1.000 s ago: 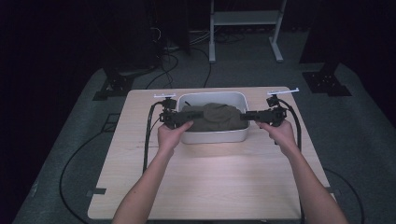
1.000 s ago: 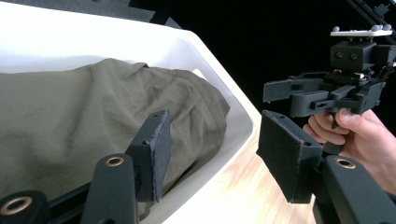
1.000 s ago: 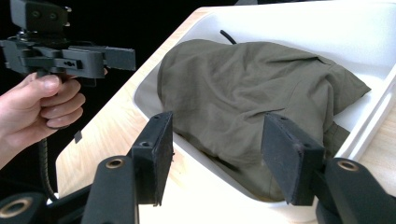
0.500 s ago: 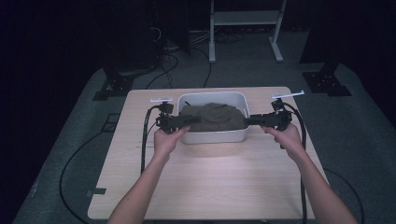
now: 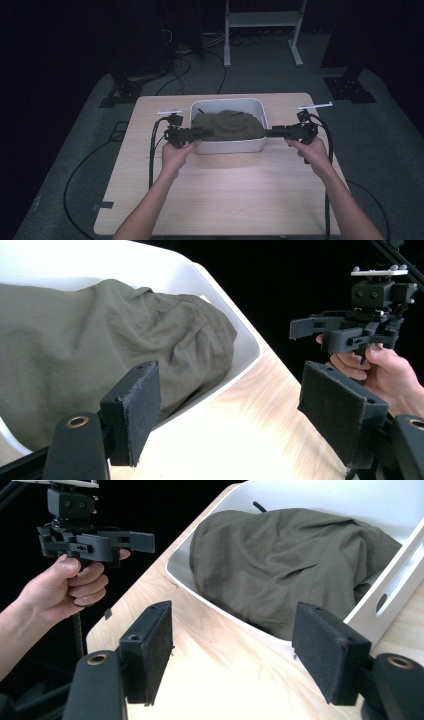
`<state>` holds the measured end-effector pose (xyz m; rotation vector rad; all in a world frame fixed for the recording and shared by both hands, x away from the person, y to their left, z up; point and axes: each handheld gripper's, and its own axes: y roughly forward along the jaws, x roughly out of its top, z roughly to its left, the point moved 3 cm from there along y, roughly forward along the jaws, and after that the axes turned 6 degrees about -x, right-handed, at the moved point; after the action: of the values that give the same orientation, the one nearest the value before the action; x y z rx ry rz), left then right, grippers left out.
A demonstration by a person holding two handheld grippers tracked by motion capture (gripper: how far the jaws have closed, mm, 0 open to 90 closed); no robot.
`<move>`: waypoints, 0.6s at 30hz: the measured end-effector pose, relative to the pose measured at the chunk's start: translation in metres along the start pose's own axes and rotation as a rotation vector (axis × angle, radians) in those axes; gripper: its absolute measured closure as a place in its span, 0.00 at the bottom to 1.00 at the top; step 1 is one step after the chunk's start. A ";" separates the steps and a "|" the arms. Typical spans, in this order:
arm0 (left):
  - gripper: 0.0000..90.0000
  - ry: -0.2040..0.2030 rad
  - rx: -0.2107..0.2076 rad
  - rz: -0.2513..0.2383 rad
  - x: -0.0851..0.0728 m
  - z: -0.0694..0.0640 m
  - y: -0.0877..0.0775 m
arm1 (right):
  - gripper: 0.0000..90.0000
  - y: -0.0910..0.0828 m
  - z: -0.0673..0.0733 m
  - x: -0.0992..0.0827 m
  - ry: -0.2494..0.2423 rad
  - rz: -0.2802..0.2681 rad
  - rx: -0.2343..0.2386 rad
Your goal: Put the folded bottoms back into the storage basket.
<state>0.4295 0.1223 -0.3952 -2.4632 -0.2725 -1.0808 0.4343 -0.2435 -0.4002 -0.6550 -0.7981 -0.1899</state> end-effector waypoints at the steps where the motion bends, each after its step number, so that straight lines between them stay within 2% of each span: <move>1: 0.26 -0.001 -0.004 -0.001 -0.001 -0.001 -0.001 | 0.35 -0.001 0.000 -0.001 -0.002 -0.007 0.001; 6: 0.24 0.018 -0.001 0.021 -0.006 -0.004 -0.003 | 0.35 -0.005 0.000 -0.007 0.002 -0.011 0.007; 18: 0.20 0.026 -0.025 0.041 -0.017 -0.012 -0.008 | 0.34 -0.018 -0.005 -0.017 0.006 -0.018 -0.004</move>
<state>0.4073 0.1240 -0.3976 -2.4636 -0.2016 -1.1044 0.4189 -0.2624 -0.4065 -0.6508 -0.7980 -0.2098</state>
